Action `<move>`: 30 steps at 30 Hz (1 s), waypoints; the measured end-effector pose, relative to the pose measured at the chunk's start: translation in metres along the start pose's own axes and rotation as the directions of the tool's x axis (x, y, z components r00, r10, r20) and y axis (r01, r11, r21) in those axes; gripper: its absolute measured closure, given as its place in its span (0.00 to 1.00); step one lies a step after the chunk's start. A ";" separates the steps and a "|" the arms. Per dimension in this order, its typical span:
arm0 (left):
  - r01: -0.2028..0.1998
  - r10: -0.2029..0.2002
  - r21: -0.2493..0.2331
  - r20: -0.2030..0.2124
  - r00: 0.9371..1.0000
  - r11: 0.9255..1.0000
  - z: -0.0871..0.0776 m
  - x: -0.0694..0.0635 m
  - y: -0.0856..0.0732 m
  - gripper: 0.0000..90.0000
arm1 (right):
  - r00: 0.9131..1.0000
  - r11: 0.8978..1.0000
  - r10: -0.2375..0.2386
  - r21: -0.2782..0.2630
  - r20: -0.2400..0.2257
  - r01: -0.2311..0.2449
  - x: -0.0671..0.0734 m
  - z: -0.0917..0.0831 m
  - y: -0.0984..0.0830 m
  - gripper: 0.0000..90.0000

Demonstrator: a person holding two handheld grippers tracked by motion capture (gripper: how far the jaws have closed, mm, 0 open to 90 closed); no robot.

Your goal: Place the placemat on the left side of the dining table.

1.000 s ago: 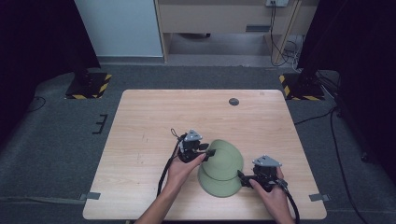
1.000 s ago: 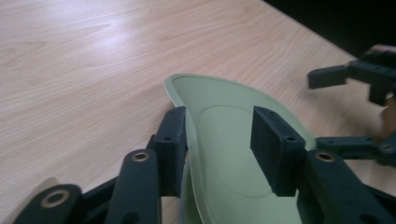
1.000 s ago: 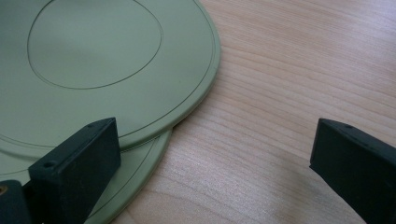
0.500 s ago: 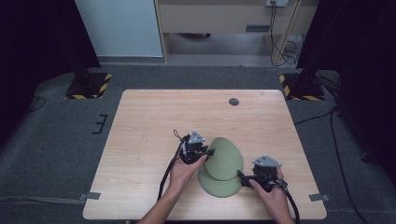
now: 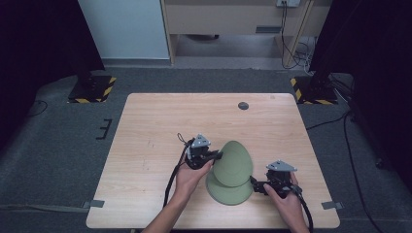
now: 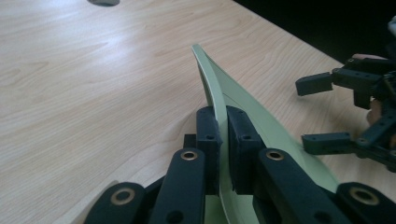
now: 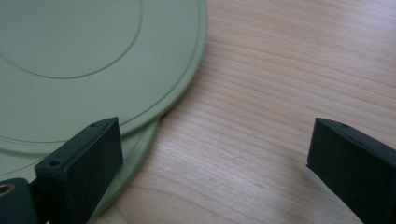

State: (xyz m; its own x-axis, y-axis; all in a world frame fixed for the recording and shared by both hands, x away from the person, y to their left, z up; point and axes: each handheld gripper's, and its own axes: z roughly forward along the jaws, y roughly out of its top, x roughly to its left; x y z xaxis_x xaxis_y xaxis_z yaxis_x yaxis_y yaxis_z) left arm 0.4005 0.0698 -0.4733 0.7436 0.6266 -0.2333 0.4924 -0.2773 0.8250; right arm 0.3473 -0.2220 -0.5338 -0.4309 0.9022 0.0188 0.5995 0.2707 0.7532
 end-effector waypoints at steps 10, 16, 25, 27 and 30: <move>-0.010 0.013 -0.065 0.035 0.999 0.998 -0.016 -0.010 0.015 0.95 | 0.997 0.999 0.033 0.020 0.077 -0.034 -0.021 -0.002 -0.003 0.06; -0.014 0.018 -0.103 0.034 0.999 0.995 -0.030 -0.009 0.022 0.95 | 0.995 0.999 0.033 0.040 0.090 -0.036 -0.022 0.000 -0.004 0.06; 0.008 -0.007 -0.145 0.003 1.000 0.989 -0.045 0.002 0.025 0.95 | 0.996 0.997 0.039 0.059 0.075 -0.043 -0.023 0.002 -0.004 0.04; 0.017 -0.018 -0.152 -0.002 1.000 0.988 -0.047 0.006 0.025 0.95 | 0.996 0.997 0.037 0.059 0.075 -0.041 -0.023 0.002 -0.004 0.04; 0.036 -0.038 -0.164 -0.011 0.999 0.986 -0.052 0.013 0.024 0.95 | 0.996 0.997 0.038 0.061 0.076 -0.043 -0.023 0.002 -0.004 0.03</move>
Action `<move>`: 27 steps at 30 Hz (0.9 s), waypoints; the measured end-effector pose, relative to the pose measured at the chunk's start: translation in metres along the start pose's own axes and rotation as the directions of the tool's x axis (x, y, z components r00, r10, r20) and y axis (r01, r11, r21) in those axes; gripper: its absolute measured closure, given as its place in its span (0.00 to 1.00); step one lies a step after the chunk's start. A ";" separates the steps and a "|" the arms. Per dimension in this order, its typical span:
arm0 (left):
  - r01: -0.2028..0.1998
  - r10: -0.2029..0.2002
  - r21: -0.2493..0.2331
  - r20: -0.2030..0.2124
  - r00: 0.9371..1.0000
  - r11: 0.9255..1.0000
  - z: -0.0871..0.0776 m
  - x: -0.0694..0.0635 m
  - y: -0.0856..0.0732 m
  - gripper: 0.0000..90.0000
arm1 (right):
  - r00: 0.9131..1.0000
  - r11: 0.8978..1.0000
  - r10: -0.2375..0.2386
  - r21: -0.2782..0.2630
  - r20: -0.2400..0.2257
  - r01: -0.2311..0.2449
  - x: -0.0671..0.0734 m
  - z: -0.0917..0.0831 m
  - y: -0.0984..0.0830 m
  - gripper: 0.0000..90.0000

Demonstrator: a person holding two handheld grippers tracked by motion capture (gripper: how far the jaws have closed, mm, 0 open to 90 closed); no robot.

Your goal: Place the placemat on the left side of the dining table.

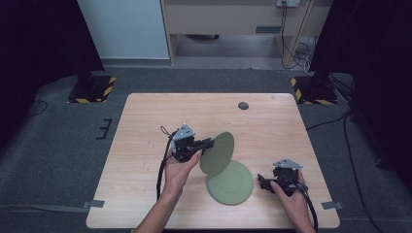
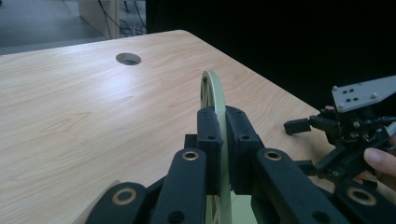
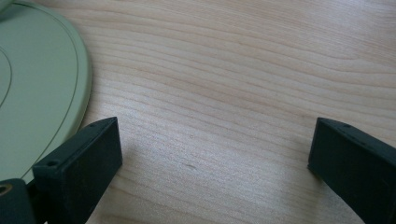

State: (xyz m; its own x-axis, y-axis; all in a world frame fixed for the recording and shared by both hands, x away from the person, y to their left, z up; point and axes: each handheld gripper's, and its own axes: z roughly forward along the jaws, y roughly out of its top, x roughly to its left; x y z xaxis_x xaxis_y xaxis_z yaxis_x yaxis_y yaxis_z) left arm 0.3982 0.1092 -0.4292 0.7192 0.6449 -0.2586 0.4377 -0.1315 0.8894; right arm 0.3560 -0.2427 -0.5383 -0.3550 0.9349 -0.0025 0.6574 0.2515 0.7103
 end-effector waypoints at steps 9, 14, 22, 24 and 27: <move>0.035 -0.036 -0.026 -0.032 0.999 0.999 -0.011 0.016 0.000 0.95 | 1.000 1.000 0.011 0.003 0.007 -0.011 0.000 0.000 0.000 0.02; 0.041 -0.042 -0.033 -0.050 0.998 0.999 -0.015 0.021 0.000 0.95 | 1.000 1.000 0.010 0.005 0.006 -0.010 0.000 0.000 0.000 0.02; 0.063 -0.066 -0.056 -0.053 0.996 0.996 -0.022 0.028 0.001 0.95 | 1.000 1.000 0.010 0.005 0.006 -0.010 0.000 0.000 0.000 0.02; 0.064 -0.068 -0.059 -0.056 0.996 0.996 -0.023 0.029 0.002 0.95 | 1.000 1.000 0.010 0.005 0.006 -0.010 0.000 0.000 0.000 0.02; 0.068 -0.072 -0.064 -0.059 0.996 0.996 -0.025 0.031 0.002 0.95 | 1.000 1.000 0.010 0.005 0.006 -0.010 0.000 0.000 0.000 0.02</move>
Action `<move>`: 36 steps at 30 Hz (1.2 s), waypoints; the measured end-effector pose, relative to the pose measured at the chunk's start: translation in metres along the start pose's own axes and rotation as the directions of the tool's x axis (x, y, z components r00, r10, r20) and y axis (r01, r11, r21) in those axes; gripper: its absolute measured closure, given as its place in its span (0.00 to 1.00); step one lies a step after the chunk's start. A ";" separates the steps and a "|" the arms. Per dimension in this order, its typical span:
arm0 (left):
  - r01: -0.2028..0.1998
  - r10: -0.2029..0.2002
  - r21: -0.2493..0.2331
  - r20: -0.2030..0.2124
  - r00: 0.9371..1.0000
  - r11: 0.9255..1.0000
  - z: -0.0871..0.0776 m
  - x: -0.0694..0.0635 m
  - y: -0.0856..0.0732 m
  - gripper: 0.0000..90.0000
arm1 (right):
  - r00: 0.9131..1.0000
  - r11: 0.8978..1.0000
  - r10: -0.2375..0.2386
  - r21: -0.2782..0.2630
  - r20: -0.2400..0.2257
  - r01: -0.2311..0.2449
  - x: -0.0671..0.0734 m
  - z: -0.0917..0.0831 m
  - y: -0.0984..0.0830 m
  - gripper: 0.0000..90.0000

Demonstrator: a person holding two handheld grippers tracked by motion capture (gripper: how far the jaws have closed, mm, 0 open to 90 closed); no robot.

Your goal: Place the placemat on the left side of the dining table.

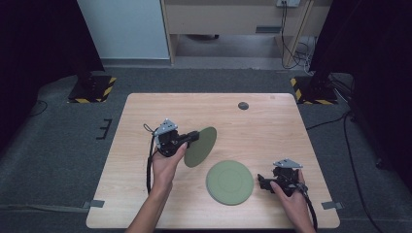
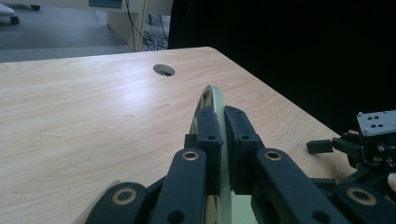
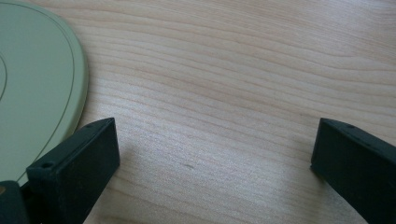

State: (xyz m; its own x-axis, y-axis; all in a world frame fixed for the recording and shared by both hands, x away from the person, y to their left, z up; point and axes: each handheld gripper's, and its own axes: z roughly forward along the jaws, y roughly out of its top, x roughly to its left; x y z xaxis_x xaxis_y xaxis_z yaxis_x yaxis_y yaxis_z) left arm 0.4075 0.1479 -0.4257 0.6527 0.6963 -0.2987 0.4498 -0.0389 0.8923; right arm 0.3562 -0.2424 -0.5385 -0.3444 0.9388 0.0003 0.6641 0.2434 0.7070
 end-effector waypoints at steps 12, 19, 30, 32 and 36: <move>0.035 -0.035 -0.032 -0.010 0.999 0.999 -0.010 0.011 0.002 0.95 | 1.000 1.000 0.000 0.000 0.000 0.000 0.000 0.000 0.000 0.02; 0.035 -0.035 -0.036 -0.013 0.999 0.999 -0.011 0.012 0.003 0.95 | 1.000 1.000 0.000 0.000 0.000 0.000 0.000 0.000 0.000 0.02; 0.040 -0.041 -0.042 -0.018 0.999 0.998 -0.014 0.015 0.004 0.95 | 1.000 1.000 0.000 0.000 0.000 0.000 0.000 0.000 0.000 0.02; 0.042 -0.043 -0.043 -0.019 0.999 0.998 -0.014 0.015 0.003 0.95 | 1.000 1.000 0.000 0.000 0.000 0.000 0.000 0.000 0.000 0.02; 0.042 -0.043 -0.044 -0.022 0.999 0.998 -0.015 0.017 0.004 0.95 | 1.000 1.000 0.000 0.000 0.000 0.000 0.000 0.000 0.000 0.02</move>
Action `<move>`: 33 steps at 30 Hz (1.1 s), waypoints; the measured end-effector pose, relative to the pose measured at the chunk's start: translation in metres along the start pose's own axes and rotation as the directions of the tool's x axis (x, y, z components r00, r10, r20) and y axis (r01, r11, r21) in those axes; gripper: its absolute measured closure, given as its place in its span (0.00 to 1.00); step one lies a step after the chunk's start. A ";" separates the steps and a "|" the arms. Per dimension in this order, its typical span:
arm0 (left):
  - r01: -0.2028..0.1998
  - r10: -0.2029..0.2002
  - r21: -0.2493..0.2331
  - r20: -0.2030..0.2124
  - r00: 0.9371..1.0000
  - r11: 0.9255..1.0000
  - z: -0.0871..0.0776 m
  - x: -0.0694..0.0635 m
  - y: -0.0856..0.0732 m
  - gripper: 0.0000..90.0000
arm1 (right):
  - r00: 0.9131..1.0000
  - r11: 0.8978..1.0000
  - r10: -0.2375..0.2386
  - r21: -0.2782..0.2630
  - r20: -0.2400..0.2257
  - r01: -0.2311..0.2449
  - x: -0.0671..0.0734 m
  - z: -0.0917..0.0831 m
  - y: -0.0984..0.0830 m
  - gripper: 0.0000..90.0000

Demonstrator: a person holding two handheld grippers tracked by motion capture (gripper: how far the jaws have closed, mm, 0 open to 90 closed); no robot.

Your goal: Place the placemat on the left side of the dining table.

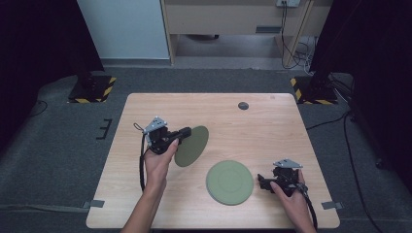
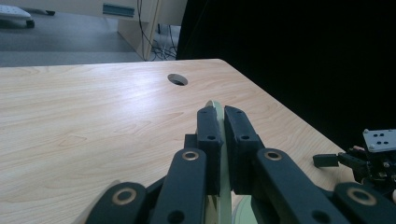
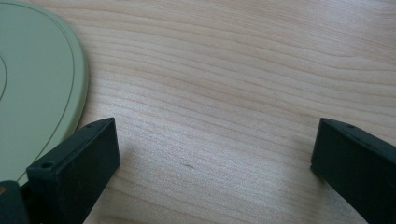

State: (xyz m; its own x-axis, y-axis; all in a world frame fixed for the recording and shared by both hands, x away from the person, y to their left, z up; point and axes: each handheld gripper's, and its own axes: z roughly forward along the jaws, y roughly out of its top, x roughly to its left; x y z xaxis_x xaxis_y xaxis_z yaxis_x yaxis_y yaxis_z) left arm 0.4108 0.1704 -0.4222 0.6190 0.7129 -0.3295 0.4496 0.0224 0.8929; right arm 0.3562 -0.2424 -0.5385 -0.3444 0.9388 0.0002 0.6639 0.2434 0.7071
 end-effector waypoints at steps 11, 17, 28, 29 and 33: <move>0.007 -0.007 -0.008 -0.012 1.000 1.000 -0.004 0.004 0.001 0.95 | 1.000 1.000 0.000 0.000 0.000 0.000 0.000 0.000 0.000 0.02; 0.006 -0.006 -0.006 -0.019 1.000 1.000 -0.004 0.006 0.001 0.95 | 1.000 1.000 0.000 0.001 0.000 0.000 0.000 0.000 0.000 0.02; 0.018 -0.019 -0.006 -0.046 0.999 1.000 -0.008 0.016 -0.001 0.95 | 1.000 1.000 0.000 0.000 0.000 0.000 0.000 0.000 0.000 0.02; 0.020 -0.020 -0.007 -0.049 0.999 1.000 -0.008 0.017 -0.001 0.95 | 1.000 1.000 0.000 0.000 0.000 0.000 0.000 0.000 0.000 0.02; 0.025 -0.026 -0.016 -0.058 0.998 1.000 -0.012 0.021 -0.001 0.95 | 1.000 1.000 0.000 0.000 0.000 0.000 0.000 0.000 0.000 0.02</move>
State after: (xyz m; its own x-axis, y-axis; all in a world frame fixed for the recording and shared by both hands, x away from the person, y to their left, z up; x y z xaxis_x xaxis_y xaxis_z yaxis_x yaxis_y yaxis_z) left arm 0.4162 0.1940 -0.4263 0.5686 0.7517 -0.3342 0.4546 0.0514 0.8892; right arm 0.3562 -0.2424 -0.5385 -0.3445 0.9388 0.0002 0.6640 0.2435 0.7070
